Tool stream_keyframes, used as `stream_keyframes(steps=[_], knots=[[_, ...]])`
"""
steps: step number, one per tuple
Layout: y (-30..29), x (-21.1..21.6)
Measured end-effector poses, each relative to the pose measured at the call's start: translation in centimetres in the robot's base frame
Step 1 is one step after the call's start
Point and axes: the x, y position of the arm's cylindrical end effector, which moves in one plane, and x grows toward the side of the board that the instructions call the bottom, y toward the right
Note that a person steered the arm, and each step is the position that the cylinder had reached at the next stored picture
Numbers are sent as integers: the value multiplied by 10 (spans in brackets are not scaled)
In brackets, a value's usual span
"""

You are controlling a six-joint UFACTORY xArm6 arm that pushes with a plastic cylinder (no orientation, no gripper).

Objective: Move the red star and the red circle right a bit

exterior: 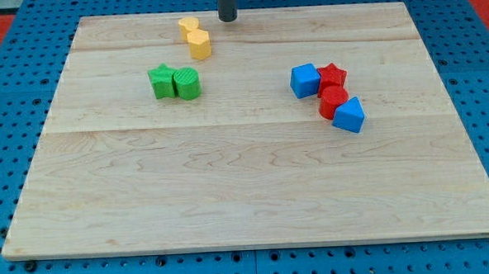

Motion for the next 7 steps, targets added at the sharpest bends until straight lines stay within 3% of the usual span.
stream_keyframes(steps=[2, 4, 6, 7], knots=[[7, 49], [23, 66], [26, 166], [27, 180]])
